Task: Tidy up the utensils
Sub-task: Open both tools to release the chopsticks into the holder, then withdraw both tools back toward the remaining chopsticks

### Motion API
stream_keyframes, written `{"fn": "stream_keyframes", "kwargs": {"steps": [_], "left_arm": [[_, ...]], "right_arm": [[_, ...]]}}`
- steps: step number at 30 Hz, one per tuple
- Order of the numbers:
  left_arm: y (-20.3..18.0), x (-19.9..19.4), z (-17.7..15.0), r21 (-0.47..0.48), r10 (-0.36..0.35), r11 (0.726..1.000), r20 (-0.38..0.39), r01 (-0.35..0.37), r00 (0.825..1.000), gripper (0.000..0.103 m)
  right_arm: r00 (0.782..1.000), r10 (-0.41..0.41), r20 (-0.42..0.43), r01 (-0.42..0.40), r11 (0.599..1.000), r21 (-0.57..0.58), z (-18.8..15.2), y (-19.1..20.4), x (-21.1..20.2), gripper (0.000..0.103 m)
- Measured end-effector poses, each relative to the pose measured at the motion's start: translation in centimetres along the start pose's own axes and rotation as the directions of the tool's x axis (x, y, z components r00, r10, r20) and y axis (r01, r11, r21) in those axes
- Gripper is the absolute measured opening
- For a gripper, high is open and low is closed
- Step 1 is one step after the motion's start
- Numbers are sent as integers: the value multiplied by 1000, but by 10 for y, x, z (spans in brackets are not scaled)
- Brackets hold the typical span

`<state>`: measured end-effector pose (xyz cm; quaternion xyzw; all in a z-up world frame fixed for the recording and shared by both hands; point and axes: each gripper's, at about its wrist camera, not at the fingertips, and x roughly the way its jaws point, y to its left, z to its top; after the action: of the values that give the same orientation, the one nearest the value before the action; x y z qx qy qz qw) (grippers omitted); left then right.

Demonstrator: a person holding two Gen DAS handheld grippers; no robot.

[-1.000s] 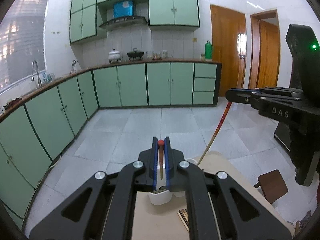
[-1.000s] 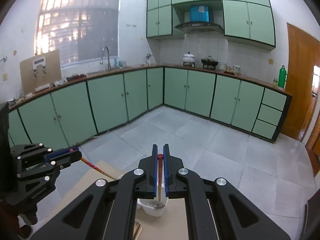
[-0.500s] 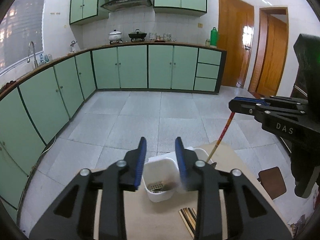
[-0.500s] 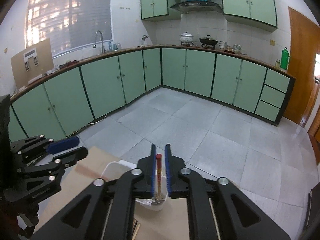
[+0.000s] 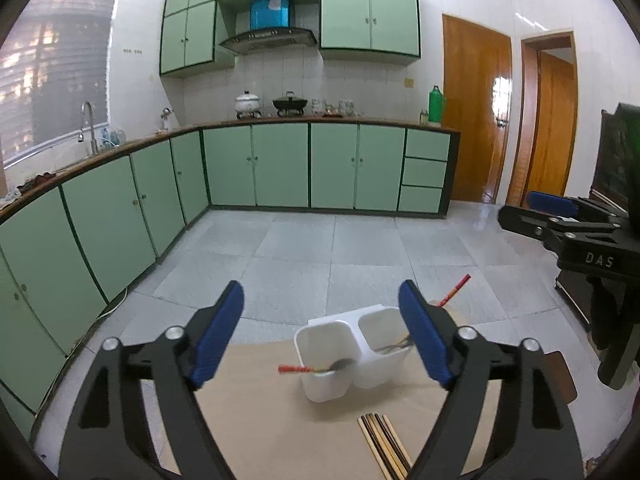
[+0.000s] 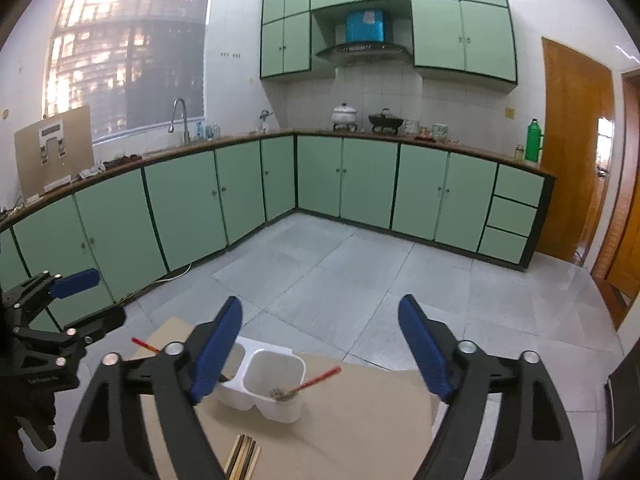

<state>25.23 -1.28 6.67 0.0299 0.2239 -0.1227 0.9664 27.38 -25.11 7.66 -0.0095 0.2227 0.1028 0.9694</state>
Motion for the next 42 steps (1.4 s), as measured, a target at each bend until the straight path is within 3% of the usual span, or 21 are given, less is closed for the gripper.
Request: {"fn": "stream_keyframes", "kwargs": {"steps": [6,15,26,33,42], "left_arm": [[-11,-33,-35,1,16,1000,17,-16,1000,87],[-25,-55,-117,-25,47,999,-28,-47,999,90],[-13,-56,-211,-64,75,994,-173,-88,982,90],[-12,-53,-254,-38,98,993,-268,-112,959,90],[-15,-51,-268,-47,102,991,-318,-123,943,90]], "right_arm": [[1000,2,31,-2,1000,4,-33,3,-35,95],[1000,4,-8,-4,999,52,-112,15,-64,97],[981,-2,-194,29,990,137,-230,34,-70,97],[949,3,-315,41,990,133,-284,56,-67,87],[924,39,-381,-6,996,86,-314,84,-66,72]]}}
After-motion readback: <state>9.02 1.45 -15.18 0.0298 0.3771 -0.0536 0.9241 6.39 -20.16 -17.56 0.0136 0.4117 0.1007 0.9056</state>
